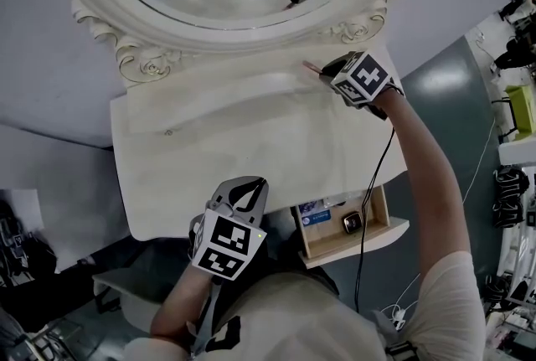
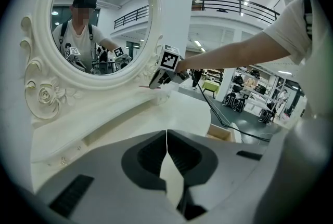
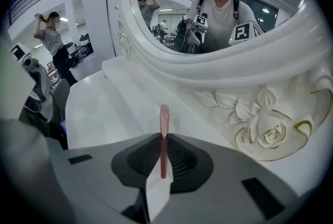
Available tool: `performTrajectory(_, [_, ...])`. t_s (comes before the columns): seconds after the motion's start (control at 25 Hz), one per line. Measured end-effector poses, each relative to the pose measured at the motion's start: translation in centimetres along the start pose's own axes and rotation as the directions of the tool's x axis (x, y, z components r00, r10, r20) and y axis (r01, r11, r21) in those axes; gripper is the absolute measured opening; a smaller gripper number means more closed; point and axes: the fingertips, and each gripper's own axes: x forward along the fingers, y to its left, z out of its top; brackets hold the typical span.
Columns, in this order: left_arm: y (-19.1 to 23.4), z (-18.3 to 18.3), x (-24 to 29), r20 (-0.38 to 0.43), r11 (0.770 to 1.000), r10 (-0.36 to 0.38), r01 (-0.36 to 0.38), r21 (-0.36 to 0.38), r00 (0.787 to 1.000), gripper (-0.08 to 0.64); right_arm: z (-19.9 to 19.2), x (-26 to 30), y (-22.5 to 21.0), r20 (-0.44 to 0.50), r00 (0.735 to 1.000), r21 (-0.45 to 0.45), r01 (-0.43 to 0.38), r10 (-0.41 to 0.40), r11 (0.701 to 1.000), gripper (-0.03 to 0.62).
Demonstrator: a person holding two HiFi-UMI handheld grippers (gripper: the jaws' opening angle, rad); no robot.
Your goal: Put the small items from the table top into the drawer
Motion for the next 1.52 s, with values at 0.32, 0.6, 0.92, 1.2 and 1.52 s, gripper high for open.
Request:
performTrajectory(0.32, [-1.0, 0.2, -1.2, 0.011, 1.0, 0.019, -0.02, 0.014, 1.0, 0.058, 0.0, -1.7, 0.9, 0.018, 1.0, -0.023, 0.005, -0.004, 1.0, 0.061])
performTrajectory(0.6, [-1.6, 0.9, -1.9, 0.029, 0.999, 0.044, -0.044, 0.024, 0.999, 0.058, -0.2, -3.5, 1.9, 0.045, 0.999, -0.021, 0.005, -0.004, 1.0, 0.061])
performTrajectory(0.92, [-2.0, 0.2, -3.3, 0.03, 0.995, 0.101, -0.102, 0.024, 0.994, 0.058, -1.7, -6.3, 3.8, 0.056, 0.998, -0.037, 0.016, -0.013, 0.999, 0.061])
performTrajectory(1.2, [-4.7, 0.2, -4.4, 0.04, 0.992, 0.112, -0.114, 0.045, 0.993, 0.058, -3.2, -8.9, 5.1, 0.06, 0.998, -0.052, 0.03, -0.027, 0.998, 0.061])
performTrajectory(1.52, [-8.1, 1.3, -5.0, 0.062, 0.989, 0.118, -0.123, 0.084, 0.991, 0.058, -5.4, -12.5, 6.1, 0.065, 0.997, -0.069, 0.056, -0.051, 0.996, 0.061])
